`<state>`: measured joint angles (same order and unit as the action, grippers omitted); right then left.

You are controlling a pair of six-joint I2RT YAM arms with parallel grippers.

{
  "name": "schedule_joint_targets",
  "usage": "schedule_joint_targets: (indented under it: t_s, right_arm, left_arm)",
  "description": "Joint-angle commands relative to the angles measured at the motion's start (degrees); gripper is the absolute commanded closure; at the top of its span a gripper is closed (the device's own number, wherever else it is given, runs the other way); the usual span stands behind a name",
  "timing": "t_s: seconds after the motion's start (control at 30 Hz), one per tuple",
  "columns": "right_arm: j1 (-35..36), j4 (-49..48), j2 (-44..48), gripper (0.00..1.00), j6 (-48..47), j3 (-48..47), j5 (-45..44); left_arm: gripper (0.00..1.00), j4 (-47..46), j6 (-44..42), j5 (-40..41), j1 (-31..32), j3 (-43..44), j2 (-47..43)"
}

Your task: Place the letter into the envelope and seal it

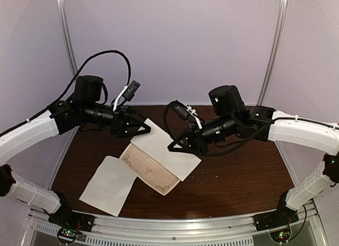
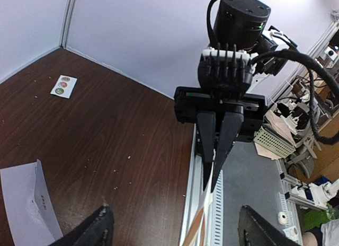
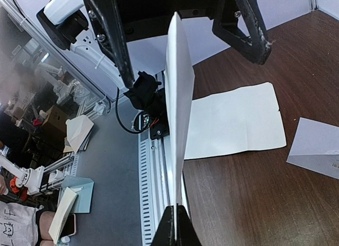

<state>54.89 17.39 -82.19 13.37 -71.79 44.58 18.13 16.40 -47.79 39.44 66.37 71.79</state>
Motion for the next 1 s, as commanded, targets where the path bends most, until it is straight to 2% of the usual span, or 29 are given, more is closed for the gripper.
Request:
schedule_joint_targets:
  t_s: [0.0,0.07,0.13,0.27,0.4,0.5,0.6,0.83,0.9,0.97]
  right_arm:
    - [0.3,2.0,0.0,1.0,-1.2,-2.3,-0.5]
    - [0.3,2.0,0.1,1.0,-1.2,-2.3,-0.9]
    - [0.3,1.9,0.2,1.0,-1.1,-2.3,-2.1]
    - [0.2,2.8,-0.2,1.0,-1.3,-2.8,-4.0]
    - [0.1,2.3,0.4,0.98,-0.9,-1.7,-2.9]
    - [0.0,2.1,1.5,0.83,-0.6,-0.4,-2.4]
    - [0.0,2.1,2.8,0.79,-0.2,1.5,-2.3]
    - [-0.1,1.9,6.0,0.8,1.1,5.6,-2.5]
    - [-0.1,1.9,6.6,0.85,1.4,6.4,-3.0]
    - [-0.1,1.9,6.8,0.97,1.5,6.8,-3.1]
  left_arm:
    - [0.33,-1.1,-1.2,-4.3,1.1,2.2,1.2]
    - [0.57,-1.1,-1.3,-4.9,1.2,2.0,1.4]
    - [0.74,-1.1,-1.3,-5.1,1.2,1.7,1.1]
    - [1.0,-1.1,-1.3,-4.4,1.2,1.2,0.1]
    - [1.0,-0.8,-1.6,-1.6,1.2,0.7,-1.3]
    - [1.0,0.0,-2.3,-0.2,1.1,1.1,-2.1]
    - [1.0,0.8,-2.8,0.4,1.1,1.7,-2.3]
    - [1.0,3.3,-4.5,2.4,1.1,2.9,-1.8]
    - [1.0,3.3,-4.7,2.7,1.1,3.1,-1.6]
    - [1.0,3.3,-4.6,2.6,1.1,3.4,-1.3]
